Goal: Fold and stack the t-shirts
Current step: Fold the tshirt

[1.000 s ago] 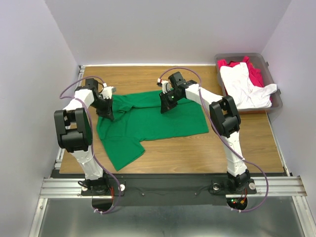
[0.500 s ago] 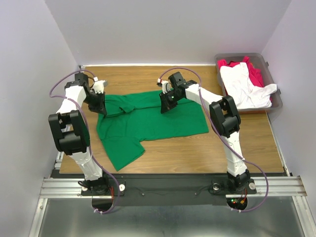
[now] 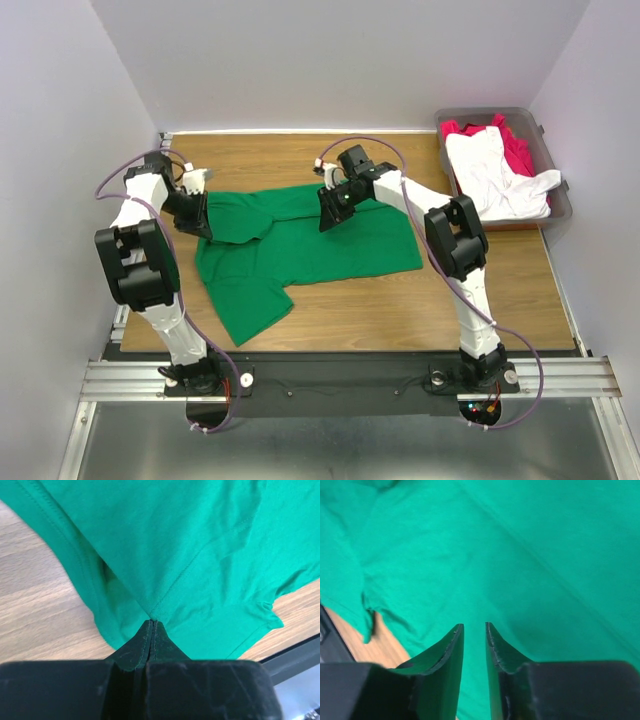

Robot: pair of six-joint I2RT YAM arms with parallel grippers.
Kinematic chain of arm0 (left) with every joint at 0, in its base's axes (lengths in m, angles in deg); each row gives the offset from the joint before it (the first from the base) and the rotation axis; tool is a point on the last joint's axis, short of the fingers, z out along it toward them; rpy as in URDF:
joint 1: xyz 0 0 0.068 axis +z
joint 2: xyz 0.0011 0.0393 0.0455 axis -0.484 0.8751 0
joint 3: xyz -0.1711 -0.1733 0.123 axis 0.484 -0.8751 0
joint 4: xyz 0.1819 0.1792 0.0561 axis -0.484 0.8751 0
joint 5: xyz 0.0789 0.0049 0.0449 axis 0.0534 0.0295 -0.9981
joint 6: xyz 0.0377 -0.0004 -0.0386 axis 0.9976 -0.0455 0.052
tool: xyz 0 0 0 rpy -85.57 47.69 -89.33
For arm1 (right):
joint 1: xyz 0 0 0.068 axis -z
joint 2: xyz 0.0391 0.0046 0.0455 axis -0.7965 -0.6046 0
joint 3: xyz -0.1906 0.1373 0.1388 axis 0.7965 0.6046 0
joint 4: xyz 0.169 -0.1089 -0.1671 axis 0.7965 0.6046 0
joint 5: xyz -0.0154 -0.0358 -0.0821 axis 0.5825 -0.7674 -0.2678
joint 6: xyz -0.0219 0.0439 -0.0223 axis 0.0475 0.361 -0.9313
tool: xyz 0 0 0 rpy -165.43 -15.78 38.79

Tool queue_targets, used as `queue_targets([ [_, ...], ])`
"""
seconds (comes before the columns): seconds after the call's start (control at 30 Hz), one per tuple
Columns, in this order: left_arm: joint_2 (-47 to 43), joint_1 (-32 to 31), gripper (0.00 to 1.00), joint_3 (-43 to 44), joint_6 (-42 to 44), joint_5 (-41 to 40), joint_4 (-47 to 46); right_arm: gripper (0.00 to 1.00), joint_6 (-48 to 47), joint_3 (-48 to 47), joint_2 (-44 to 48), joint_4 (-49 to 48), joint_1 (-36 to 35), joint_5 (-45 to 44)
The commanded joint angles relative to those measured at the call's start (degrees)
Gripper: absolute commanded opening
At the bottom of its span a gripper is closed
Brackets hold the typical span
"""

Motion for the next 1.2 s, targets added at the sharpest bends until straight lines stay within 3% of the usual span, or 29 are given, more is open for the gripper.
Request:
queue_targets([
  [0.0,1.96,0.48,0.0,2.26,-0.87,3.86,1.58,0.34,1.19,-2.85,3.13,-2.28,-4.01,1.48],
  [0.17,5.92,0.83,0.0,7.62,-2.1,6.59,2.81,0.45,3.28,-6.02,0.15,-4.83,-8.13,-0.37],
  [0.57,16.38,2.06,0.0,21.07,-3.51,6.77,2.73,0.45,10.59,-16.74,-7.77,-9.92,-13.15,-4.67],
  [0.7,19.45,2.32,0.0,25.2,-4.13,7.12,2.72,0.49,11.73,-18.68,-9.79,-11.33,-14.56,-7.39],
  [1.17,24.91,2.5,0.0,28.02,-6.06,8.44,0.09,0.58,15.86,-26.85,-17.35,-14.06,-16.84,-10.83],
])
